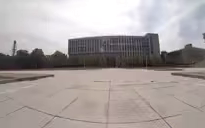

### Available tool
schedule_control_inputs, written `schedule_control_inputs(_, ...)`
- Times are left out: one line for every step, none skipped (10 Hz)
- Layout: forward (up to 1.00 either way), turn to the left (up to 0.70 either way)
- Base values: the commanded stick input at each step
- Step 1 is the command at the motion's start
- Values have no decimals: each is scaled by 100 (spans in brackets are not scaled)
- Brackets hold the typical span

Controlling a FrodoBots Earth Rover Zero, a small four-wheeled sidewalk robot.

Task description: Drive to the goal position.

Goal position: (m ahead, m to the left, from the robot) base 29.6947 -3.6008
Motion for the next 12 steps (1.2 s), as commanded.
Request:
schedule_control_inputs(70,0)
schedule_control_inputs(70,0)
schedule_control_inputs(70,0)
schedule_control_inputs(70,0)
schedule_control_inputs(70,0)
schedule_control_inputs(70,0)
schedule_control_inputs(70,0)
schedule_control_inputs(70,0)
schedule_control_inputs(70,0)
schedule_control_inputs(70,0)
schedule_control_inputs(70,0)
schedule_control_inputs(70,0)
